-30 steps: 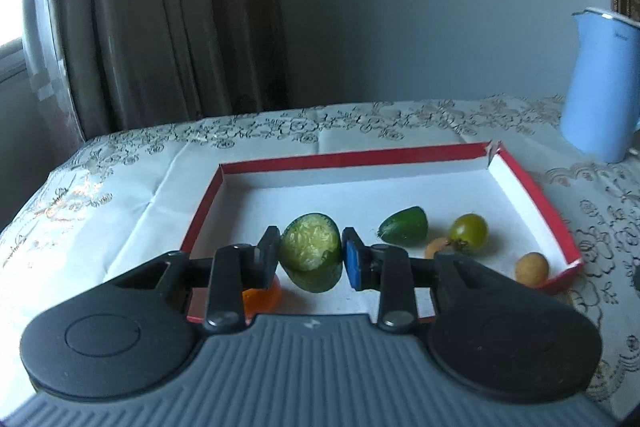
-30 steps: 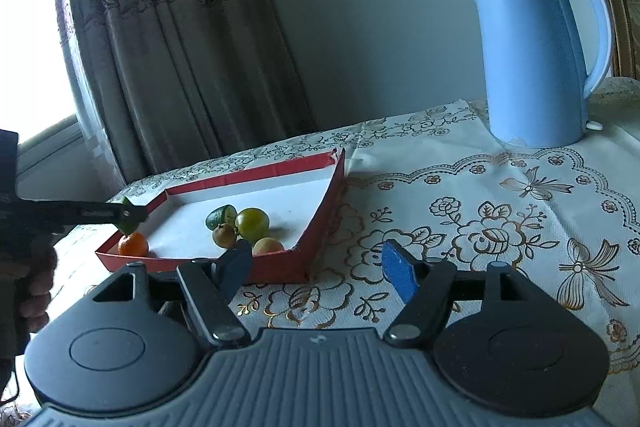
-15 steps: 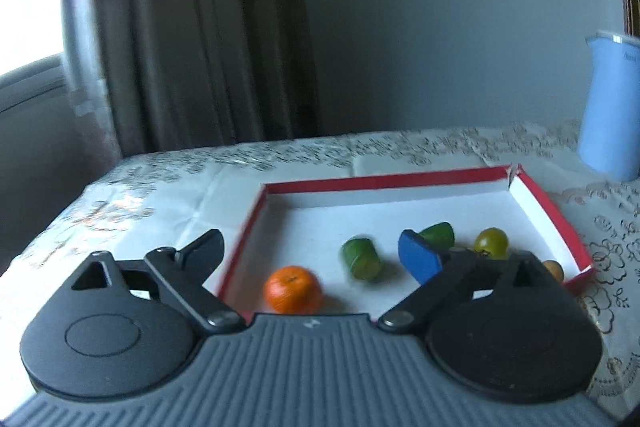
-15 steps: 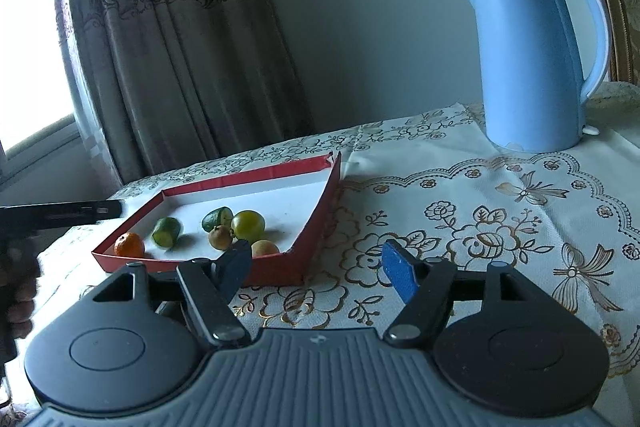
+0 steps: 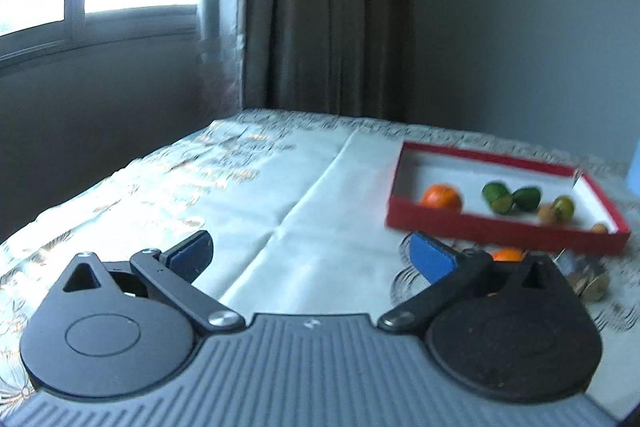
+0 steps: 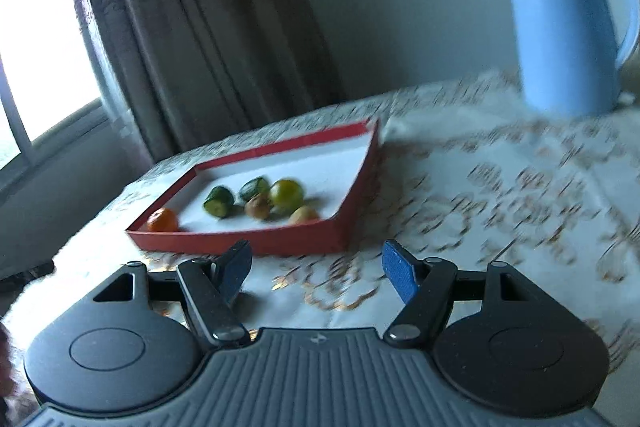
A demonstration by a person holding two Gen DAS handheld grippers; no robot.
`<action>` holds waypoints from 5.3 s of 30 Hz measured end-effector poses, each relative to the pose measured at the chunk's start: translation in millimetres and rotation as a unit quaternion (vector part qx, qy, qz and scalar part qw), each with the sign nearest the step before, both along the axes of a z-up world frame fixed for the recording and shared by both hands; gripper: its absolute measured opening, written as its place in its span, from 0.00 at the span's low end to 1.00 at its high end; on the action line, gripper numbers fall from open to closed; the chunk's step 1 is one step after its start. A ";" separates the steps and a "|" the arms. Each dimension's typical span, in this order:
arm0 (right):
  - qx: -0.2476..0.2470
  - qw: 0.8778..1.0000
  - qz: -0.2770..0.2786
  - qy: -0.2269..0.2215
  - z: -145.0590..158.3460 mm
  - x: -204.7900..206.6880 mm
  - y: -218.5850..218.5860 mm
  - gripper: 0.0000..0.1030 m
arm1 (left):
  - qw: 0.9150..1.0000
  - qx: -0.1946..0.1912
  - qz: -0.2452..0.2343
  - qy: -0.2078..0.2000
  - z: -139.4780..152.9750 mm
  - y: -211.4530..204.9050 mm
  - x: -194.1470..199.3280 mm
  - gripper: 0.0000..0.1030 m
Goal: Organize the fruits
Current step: 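Move the right gripper to the bark-covered wood piece and close on it, then carry the wood piece into the red box and open the right gripper, then move the left gripper toward the green tomato on the table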
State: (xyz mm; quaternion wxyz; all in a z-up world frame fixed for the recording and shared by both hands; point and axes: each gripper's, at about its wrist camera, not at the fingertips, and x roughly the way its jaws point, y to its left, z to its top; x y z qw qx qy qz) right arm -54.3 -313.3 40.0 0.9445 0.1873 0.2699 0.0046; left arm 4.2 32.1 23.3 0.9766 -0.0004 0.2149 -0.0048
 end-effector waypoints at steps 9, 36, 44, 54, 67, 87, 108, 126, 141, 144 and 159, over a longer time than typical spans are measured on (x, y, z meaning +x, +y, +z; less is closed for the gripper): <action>-0.023 0.997 0.025 0.074 0.3 35.0 47.8 0.70 | 1.000 -0.010 -0.014 -0.011 -13.2 6.6 1.6 1.00; -0.047 0.986 0.000 0.162 -1.1 78.7 76.5 0.80 | 0.998 -0.061 -0.017 0.012 -15.5 21.6 8.6 1.00; -0.069 0.986 0.002 0.152 -7.0 79.5 87.6 0.84 | 0.998 -0.063 -0.020 0.017 -16.5 21.2 9.9 1.00; -0.185 0.975 0.060 0.111 -15.0 65.4 132.4 0.34 | 0.997 -0.069 -0.021 0.026 -17.4 22.2 11.9 1.00; -0.145 0.988 0.036 0.043 5.5 39.8 117.2 0.32 | 0.997 -0.072 -0.020 0.029 -17.7 22.9 13.7 1.00; -0.037 0.999 0.023 -0.006 46.5 108.1 91.5 0.32 | 0.996 -0.072 -0.026 0.038 -20.0 21.9 15.5 1.00; -0.017 0.999 0.008 -0.032 41.6 72.2 55.4 0.59 | 0.996 -0.073 -0.030 0.049 -20.8 22.5 16.5 1.00; -0.009 0.997 -0.057 -0.045 4.0 -9.0 -12.3 0.60 | 0.996 -0.002 -0.061 0.059 -15.1 1.3 20.6 1.00; 0.016 0.998 -0.042 -0.053 8.3 -10.9 -11.5 0.60 | 0.966 0.183 -0.182 0.009 -16.6 -59.5 51.7 1.00; 0.018 0.998 -0.037 -0.045 6.5 -8.6 -11.3 0.60 | 0.962 0.182 -0.203 -0.001 -19.3 -60.3 49.1 1.00; 0.020 0.998 -0.034 -0.044 6.8 -8.7 -10.7 0.60 | 0.965 0.162 -0.207 0.006 -22.0 -79.2 55.7 1.00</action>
